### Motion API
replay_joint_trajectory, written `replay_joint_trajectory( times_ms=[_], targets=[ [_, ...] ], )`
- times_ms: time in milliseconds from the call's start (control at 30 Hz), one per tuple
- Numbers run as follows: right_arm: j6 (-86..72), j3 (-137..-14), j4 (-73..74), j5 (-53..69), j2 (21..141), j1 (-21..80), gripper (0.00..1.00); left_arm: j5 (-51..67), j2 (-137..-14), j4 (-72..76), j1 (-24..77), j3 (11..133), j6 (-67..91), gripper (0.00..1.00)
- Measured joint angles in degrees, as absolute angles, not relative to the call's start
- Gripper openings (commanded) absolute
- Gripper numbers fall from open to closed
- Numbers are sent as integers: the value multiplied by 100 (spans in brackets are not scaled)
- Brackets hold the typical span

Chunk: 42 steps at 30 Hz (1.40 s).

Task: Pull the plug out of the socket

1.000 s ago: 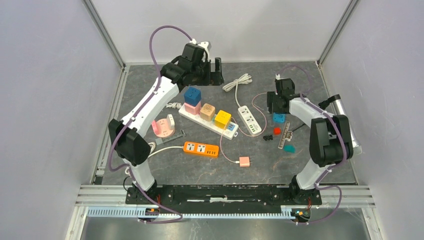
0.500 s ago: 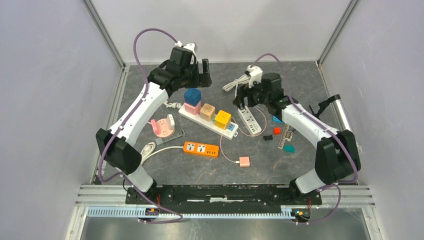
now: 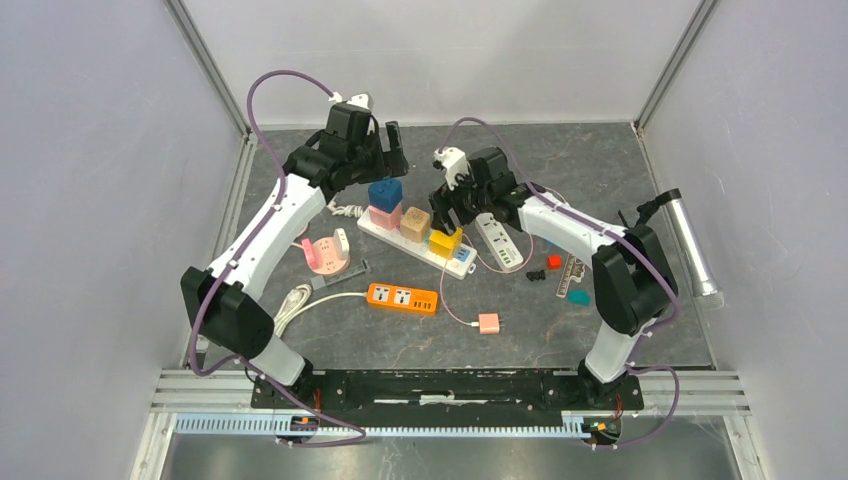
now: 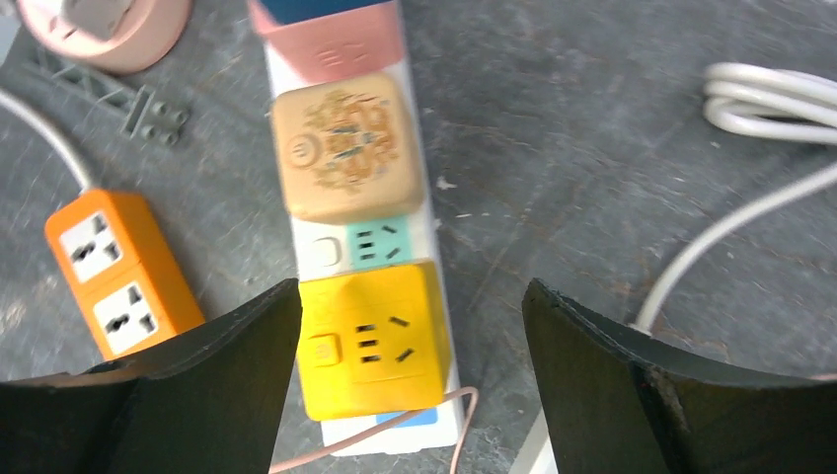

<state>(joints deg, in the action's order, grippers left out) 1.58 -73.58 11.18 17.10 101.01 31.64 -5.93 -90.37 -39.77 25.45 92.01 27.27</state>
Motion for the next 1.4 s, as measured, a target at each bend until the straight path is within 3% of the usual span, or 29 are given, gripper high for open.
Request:
replay_joint_trajectory(
  times_ms=[433, 600, 800, 967, 1100, 1300, 1400],
  targets=[
    [1258, -7365, 1942, 2226, 10383, 3282, 84, -541, -8827, -3837, 2508, 8569, 3037, 100],
    [1420, -7363, 2062, 2222, 10420, 3358, 72, -401, -8720, -3697, 2508, 8176, 3096, 100],
    [1365, -7363, 1984, 2038, 10477, 3505, 49, -237, -8715, -3400, 2508, 7771, 3221, 100],
    [904, -7286, 1619, 1645, 10479, 3686, 43, -156, -8715, -3188, 2460, 7487, 3389, 98],
    [541, -7220, 1326, 1382, 10486, 3813, 46, -148, -8715, -3030, 2355, 7271, 3610, 94],
    [285, -7223, 1094, 1365, 10571, 3850, 71, 32, -8770, -2768, 2239, 7083, 3815, 90],
    [311, -7299, 1105, 1441, 10630, 3846, 78, 196, -8873, -2644, 2226, 7083, 3802, 88]
  ],
)
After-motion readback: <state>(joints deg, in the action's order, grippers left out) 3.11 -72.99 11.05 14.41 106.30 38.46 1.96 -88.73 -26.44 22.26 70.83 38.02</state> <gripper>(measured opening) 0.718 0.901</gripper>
